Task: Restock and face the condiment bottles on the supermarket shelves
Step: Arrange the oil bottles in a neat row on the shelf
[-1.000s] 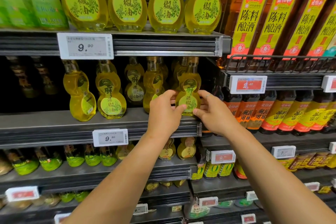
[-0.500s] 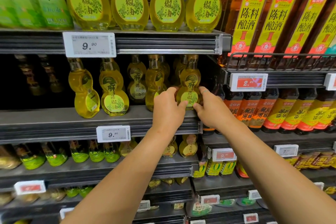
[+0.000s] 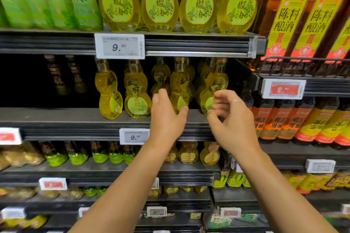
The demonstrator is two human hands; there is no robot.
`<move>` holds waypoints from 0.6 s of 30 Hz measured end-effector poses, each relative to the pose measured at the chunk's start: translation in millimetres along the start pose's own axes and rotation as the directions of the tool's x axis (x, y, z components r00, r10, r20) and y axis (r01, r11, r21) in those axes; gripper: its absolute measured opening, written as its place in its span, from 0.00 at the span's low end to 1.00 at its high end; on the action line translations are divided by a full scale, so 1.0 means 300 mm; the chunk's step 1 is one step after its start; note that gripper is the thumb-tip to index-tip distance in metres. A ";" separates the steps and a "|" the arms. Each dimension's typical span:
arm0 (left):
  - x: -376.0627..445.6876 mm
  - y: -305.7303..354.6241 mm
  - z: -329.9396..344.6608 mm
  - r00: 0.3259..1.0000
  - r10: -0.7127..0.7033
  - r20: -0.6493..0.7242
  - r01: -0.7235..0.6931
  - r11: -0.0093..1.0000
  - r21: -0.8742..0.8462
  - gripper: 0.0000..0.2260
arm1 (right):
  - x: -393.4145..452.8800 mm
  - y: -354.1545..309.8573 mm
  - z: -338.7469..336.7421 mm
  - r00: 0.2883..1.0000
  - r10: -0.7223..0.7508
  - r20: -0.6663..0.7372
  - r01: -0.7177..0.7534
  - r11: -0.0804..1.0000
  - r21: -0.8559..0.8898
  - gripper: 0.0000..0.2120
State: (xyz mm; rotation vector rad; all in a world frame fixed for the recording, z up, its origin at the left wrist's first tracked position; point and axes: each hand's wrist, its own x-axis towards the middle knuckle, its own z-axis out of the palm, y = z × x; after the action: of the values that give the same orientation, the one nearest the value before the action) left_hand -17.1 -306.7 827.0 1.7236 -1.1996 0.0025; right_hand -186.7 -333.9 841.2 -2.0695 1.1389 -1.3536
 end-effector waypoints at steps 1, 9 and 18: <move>0.007 0.003 0.003 1.000 -0.009 0.018 0.009 1.000 0.022 0.18 | -0.006 -0.012 0.018 1.000 -0.014 0.026 0.013 1.000 0.005 0.19; 0.025 -0.034 -0.012 0.996 -0.058 0.069 0.052 0.995 0.081 0.26 | 0.008 -0.039 0.132 0.985 0.011 0.173 -0.004 0.999 -0.041 0.26; -0.031 -0.023 -0.066 0.996 0.034 0.085 -0.031 0.999 -0.034 0.18 | 0.060 -0.081 0.183 0.972 0.083 0.221 -0.074 0.996 -0.047 0.22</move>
State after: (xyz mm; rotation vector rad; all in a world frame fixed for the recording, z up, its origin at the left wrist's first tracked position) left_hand -7.4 -285.9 827.5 1.6897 -1.2837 -0.0720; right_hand -124.2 -339.3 844.2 -2.1173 1.1433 -1.0394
